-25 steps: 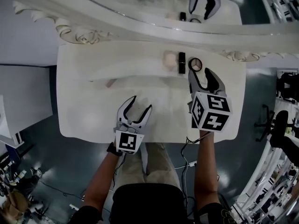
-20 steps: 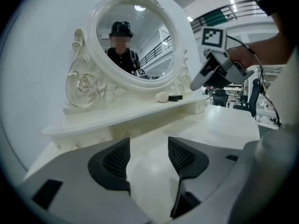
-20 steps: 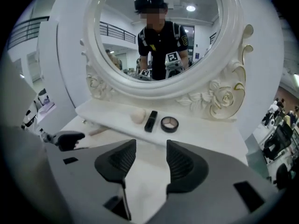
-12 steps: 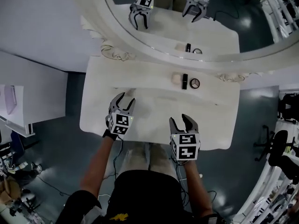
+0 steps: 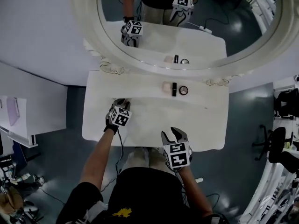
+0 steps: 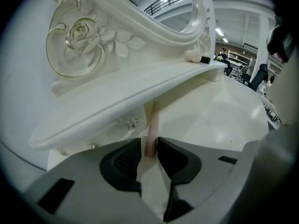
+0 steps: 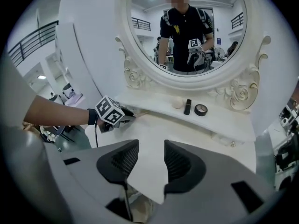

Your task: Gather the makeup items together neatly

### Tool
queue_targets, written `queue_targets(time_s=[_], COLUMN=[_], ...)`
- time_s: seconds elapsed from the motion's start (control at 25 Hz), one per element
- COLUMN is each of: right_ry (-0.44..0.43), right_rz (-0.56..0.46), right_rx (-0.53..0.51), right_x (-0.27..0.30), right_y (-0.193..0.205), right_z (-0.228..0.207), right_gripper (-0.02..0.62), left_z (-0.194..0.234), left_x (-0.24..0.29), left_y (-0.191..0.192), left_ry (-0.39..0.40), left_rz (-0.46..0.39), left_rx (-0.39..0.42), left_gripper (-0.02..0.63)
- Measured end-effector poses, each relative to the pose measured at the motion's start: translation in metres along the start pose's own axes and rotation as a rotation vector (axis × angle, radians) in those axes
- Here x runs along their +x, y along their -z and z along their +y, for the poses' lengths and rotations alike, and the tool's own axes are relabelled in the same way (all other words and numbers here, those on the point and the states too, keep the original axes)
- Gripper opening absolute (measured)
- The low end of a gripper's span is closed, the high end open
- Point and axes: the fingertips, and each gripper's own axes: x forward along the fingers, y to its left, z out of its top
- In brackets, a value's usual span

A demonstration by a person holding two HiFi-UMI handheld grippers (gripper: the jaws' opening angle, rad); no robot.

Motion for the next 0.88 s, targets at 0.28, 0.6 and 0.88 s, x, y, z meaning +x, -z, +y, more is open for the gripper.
queue_targets(time_s=[0.28, 0.6, 0.88], right_ry=[0.047, 0.111, 0.083], right_rz=[-0.055, -0.116, -0.144], right_rx=[0.054, 0.077, 0.126], right_x=[-0.035, -0.058, -0.056], right_y=[-0.021, -0.041, -0.039], right_z=[-0.026, -0.061, -0.067], right_gripper=[0.165, 0.147, 0.124], left_z=[-0.025, -0.088, -0.102], left_x=[-0.011, -0.098, -0.126], left_y=[0.007, -0.009, -0.038], left_ry=[0.063, 0.139, 0.131], left_rz=[0.067, 0.014, -0.026], left_rx=[-0.111, -0.219, -0.257], left_gripper=[0.074, 0.074, 0.074])
